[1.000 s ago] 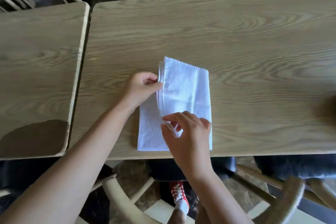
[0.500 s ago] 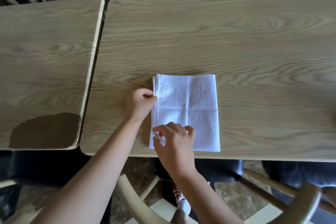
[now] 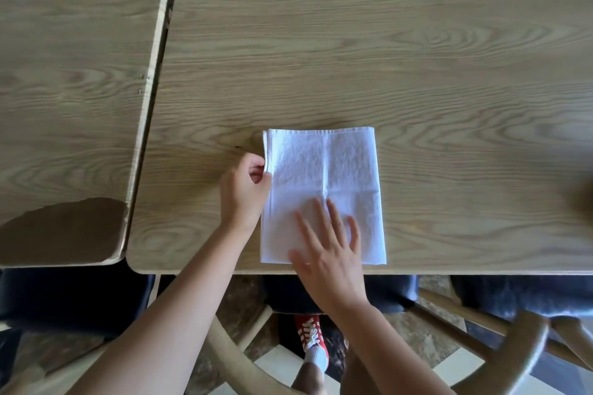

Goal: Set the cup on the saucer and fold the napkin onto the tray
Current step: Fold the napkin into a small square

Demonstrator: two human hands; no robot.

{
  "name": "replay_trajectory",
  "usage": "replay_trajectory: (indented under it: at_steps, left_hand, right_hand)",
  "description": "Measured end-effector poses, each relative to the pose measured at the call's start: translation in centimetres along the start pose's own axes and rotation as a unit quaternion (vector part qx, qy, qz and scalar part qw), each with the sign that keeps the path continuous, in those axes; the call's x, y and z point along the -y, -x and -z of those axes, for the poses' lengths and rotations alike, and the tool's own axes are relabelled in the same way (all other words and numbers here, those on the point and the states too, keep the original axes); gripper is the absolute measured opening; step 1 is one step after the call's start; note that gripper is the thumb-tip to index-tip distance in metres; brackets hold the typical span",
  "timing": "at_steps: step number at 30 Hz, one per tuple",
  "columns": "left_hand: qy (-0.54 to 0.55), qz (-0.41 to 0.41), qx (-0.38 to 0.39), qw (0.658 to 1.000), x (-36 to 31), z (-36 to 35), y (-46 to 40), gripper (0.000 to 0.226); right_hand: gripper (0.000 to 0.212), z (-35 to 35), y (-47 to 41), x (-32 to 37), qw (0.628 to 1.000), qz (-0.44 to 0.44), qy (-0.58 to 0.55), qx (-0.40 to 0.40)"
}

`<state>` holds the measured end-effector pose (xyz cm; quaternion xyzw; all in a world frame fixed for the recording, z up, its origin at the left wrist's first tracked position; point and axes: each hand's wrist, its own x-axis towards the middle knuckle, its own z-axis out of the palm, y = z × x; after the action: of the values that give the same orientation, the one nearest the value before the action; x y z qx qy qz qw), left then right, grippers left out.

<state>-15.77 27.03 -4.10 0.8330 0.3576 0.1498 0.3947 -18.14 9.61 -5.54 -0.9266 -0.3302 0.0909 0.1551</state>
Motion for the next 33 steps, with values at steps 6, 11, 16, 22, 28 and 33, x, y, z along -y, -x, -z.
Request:
replay_trajectory:
  at_steps: [6, 11, 16, 22, 28, 33]
  left_hand:
    - [-0.012, -0.076, 0.043, 0.996, -0.7, -2.4, 3.1, 0.035]
    - [-0.184, -0.208, -0.029, 0.96, -2.0, -4.0, 2.7, 0.047]
    - [-0.307, -0.297, 0.109, 0.897, -2.0, -6.7, 1.4, 0.053]
    - [-0.327, -0.264, 0.116, 0.9, -1.1, -7.3, 1.4, 0.057]
    - [-0.329, -0.262, 0.125, 0.899, -1.1, -7.3, 1.3, 0.06]
    - [-0.333, -0.256, 0.088, 0.903, -1.8, -6.7, 1.9, 0.062]
  right_hand:
    - [0.06, 1.2, 3.0, -4.5, 0.999, 0.013, 0.017, 0.041]
    - [0.052, 3.0, -0.5, -4.9, 0.999, 0.001, -0.029, -0.039]
    - [0.056, 2.7, -7.3, -6.5, 0.999, -0.026, -0.009, -0.029]
    - [0.063, 2.5, -8.1, -10.3, 0.997, 0.003, 0.069, -0.017]
    - [0.067, 4.0, -6.8, -14.2, 0.995, -0.063, 0.08, -0.011]
    - [0.065, 5.2, -4.3, -13.4, 0.991, -0.088, 0.092, -0.05]
